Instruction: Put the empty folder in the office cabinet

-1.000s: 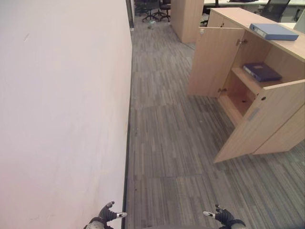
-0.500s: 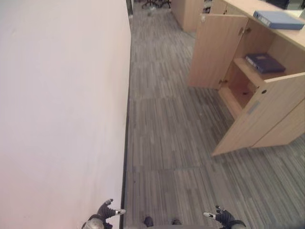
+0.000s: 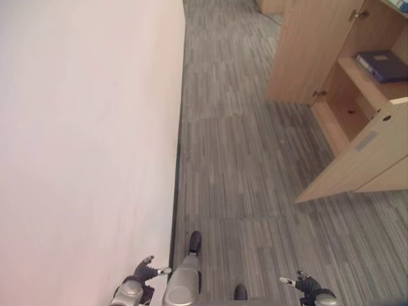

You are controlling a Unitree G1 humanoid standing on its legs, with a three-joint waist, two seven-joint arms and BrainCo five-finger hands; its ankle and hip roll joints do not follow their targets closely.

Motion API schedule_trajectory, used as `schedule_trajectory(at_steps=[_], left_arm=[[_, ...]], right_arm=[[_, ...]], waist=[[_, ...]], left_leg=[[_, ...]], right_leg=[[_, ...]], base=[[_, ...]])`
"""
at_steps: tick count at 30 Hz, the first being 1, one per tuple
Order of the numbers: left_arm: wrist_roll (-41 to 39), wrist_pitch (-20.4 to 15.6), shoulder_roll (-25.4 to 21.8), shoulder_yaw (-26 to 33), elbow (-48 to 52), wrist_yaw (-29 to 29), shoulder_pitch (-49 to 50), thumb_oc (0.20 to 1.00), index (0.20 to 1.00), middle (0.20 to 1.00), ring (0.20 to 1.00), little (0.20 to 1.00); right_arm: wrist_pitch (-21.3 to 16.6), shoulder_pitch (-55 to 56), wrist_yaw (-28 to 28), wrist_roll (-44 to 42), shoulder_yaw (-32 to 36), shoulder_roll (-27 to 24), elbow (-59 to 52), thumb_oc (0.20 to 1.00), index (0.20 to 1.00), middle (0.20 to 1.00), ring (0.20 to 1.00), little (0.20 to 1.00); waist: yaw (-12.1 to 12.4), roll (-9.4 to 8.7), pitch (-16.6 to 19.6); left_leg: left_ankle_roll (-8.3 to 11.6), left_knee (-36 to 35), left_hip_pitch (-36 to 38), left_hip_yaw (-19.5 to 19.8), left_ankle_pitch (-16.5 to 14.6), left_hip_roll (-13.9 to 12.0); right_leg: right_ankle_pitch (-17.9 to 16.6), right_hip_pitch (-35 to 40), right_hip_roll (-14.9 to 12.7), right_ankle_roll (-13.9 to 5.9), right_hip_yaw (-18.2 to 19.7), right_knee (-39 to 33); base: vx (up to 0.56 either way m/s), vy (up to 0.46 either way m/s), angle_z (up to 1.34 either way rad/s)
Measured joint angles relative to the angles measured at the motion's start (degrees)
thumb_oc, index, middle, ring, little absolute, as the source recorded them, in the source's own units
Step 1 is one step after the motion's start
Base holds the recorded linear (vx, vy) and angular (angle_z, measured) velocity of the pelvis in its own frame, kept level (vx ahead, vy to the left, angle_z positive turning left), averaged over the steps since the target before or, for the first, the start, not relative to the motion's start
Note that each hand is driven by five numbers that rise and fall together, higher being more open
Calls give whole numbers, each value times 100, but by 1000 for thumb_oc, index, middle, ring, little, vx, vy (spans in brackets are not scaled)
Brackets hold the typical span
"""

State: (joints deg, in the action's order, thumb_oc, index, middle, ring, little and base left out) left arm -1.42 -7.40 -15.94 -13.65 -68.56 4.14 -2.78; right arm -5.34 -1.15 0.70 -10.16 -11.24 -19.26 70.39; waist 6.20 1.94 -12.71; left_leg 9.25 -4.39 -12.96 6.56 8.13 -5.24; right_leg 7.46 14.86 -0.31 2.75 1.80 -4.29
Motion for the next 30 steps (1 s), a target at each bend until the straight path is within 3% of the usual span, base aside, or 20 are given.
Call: schedule_trajectory(at_steps=[2, 3, 4, 5, 7, 9, 11, 15, 16, 18, 20, 21, 22, 23, 25, 27, 28, 29, 30], left_arm=[[-58, 5, 34, -3, 22, -104, 275, 1000, 1000, 1000, 1000, 1000], [-61, -1, 117, 28, 15, -109, 330, 1000, 1000, 1000, 1000, 1000], [-209, 14, 161, 165, -6, -110, 359, 1000, 1000, 1000, 1000, 1000], [-279, 15, 220, 372, -7, -6, 416, 1000, 1000, 1000, 1000, 1000], [-386, 37, 228, 444, -111, 56, 356, 1000, 1000, 1000, 1000, 1000], [-477, 54, 250, 526, -131, 85, 334, 1000, 1000, 1000, 1000, 1000], [-537, 97, 230, 541, -163, -30, 371, 1000, 1000, 1000, 1000, 1000], [-361, 78, 122, 286, -87, -12, 197, 1000, 1000, 1000, 1000, 1000], [-361, 37, 29, 172, 31, -12, 206, 1000, 1000, 1000, 1000, 1000], [-383, 2, -111, 41, 157, -9, -20, 1000, 1000, 1000, 1000, 1000], [-395, -9, -230, 30, 275, -13, -120, 1000, 1000, 1000, 1000, 1000], [-410, -8, -263, 41, 299, -4, -218, 1000, 1000, 1000, 1000, 1000], [-429, -22, -377, -33, 531, 0, -213, 1000, 1000, 1000, 1000, 1000], [-427, -9, -383, -58, 579, -10, -208, 1000, 1000, 1000, 1000, 1000], [-427, 0, -290, -92, 717, -11, -46, 1000, 1000, 1000, 1000, 1000], [-423, 9, -271, 49, 873, -33, -55, 1000, 1000, 1000, 1000, 1000], [-412, -8, -254, 32, 906, -21, -50, 1000, 1000, 1000, 1000, 1000], [-360, -5, -227, 9, 908, -78, -169, 1000, 1000, 1000, 1000, 1000], [-357, -29, -212, 13, 952, -83, -121, 1000, 1000, 1000, 1000, 1000]], right_arm=[[11, 25, 15, 2, -150, -69, 10, 1000, 1000, 1000, 1000, 1000], [30, 53, 19, 2, -139, -59, 1, 1000, 1000, 1000, 1000, 1000], [64, 68, 19, 3, -186, 55, 15, 1000, 1000, 1000, 1000, 1000], [35, 22, -13, 3, -214, 195, -32, 1000, 1000, 1000, 1000, 1000], [59, 94, -41, 8, -212, 393, 10, 1000, 1000, 1000, 1000, 1000], [65, 94, -66, 10, -209, 477, 175, 1000, 1000, 1000, 1000, 1000], [67, -70, -73, 12, -194, 486, 212, 1000, 1000, 1000, 1000, 1000], [71, -206, -69, 1, 57, 416, 232, 1000, 1000, 1000, 1000, 1000], [67, -203, -70, 0, 61, 396, 231, 1000, 1000, 1000, 1000, 1000], [82, -266, -62, -12, 61, 400, 233, 1000, 1000, 1000, 1000, 1000], [57, -377, -64, -125, 66, 398, 194, 1000, 1000, 1000, 1000, 1000], [53, -355, -62, -196, 70, 412, 196, 1000, 1000, 1000, 1000, 1000], [21, -382, -51, -229, 289, 470, 178, 1000, 1000, 1000, 1000, 1000], [-18, -357, -50, -227, 297, 456, 157, 1000, 1000, 1000, 1000, 1000], [-50, -335, -23, -227, 303, 409, 166, 1000, 1000, 1000, 1000, 1000], [-34, -162, 41, -225, 245, 320, 146, 1000, 1000, 1000, 1000, 1000], [14, -136, 63, -224, 259, 278, 217, 1000, 1000, 1000, 1000, 1000], [100, 135, 104, -242, 308, 238, 246, 1000, 1000, 1000, 1000, 1000], [109, 219, 141, -223, 311, 237, 227, 1000, 1000, 1000, 1000, 1000]], waist=[[46, 43, 215], [86, 34, 327], [241, -204, 346], [340, -399, 379], [281, -617, 415], [385, -767, 471], [392, -777, 466], [321, -714, 663], [325, -656, 735], [273, -607, 745], [173, -401, 720], [127, -384, 715], [60, -354, 642], [-5, -292, 604], [-78, -67, 495], [-310, 48, 388], [-390, 54, 340], [-575, -35, 323], [-657, -66, 307]], left_leg=[[-129, -52, 60, 295, -172, 81], [-90, -33, 165, 327, 217, 146], [-94, 106, 222, 285, 346, 365], [-328, 272, 207, 259, 311, 542], [-619, 493, 215, 176, 158, 735], [-789, 758, 187, 25, -17, 876], [-870, 1105, 33, 8, -399, 911], [-1003, 1048, 98, -353, -556, 929], [-1056, 933, 194, -484, -552, 891], [-1138, 945, 201, -701, -614, 831], [-1208, 910, 223, -803, -627, 628], [-1283, 960, 232, -880, -680, 631], [-1347, 861, 418, -1212, -723, 622], [-1370, 764, 564, -1390, -738, 573], [-1394, 405, 987, -1808, -769, 420], [-1299, 322, 1161, -2042, -879, 314], [-1256, 269, 1216, -2245, -884, 264], [-1091, 288, 1304, -2490, -875, 248], [-1020, 270, 1442, -2586, -857, 220]], right_leg=[[313, 338, -195, -291, 304, -78], [459, 374, -317, -388, 463, -69], [517, 372, -556, -449, 711, -8], [581, 196, -688, -580, 856, 298], [420, 241, -616, -688, 841, 453], [325, 238, -728, -753, 683, 569], [28, 180, -777, -893, 764, 579], [-148, -58, -933, -1158, 1021, 760], [-115, -218, -954, -1295, 1091, 1083], [-121, -621, -912, -1383, 1005, 1628], [-212, -1197, -820, -1629, 483, 2592], [-215, -1309, -878, -1629, 321, 2774], [-229, -1615, -1263, -1628, -497, 3135], [-142, -1675, -1389, -1577, -859, 3237], [228, -1743, -1485, -1445, -1695, 2864], [318, -2076, -1369, -1357, -2099, 2493], [299, -2314, -1366, -1238, -2337, 2374], [88, -2480, -1496, -1004, -2816, 2141], [-136, -2420, -1532, -977, -2940, 2163]], base=[[329, 120, -79], [338, 129, -89], [210, 100, -117], [387, 226, -90], [263, 179, -13], [196, 133, 5], [321, 248, 2], [208, 171, -43], [117, 117, -49], [83, 118, -50], [76, 174, -47], [112, 228, -80], [124, 178, -92], [96, 97, -140], [131, 3, -137], [162, -36, -118], [222, -136, -97], [136, -120, -69], [238, -152, -56]])
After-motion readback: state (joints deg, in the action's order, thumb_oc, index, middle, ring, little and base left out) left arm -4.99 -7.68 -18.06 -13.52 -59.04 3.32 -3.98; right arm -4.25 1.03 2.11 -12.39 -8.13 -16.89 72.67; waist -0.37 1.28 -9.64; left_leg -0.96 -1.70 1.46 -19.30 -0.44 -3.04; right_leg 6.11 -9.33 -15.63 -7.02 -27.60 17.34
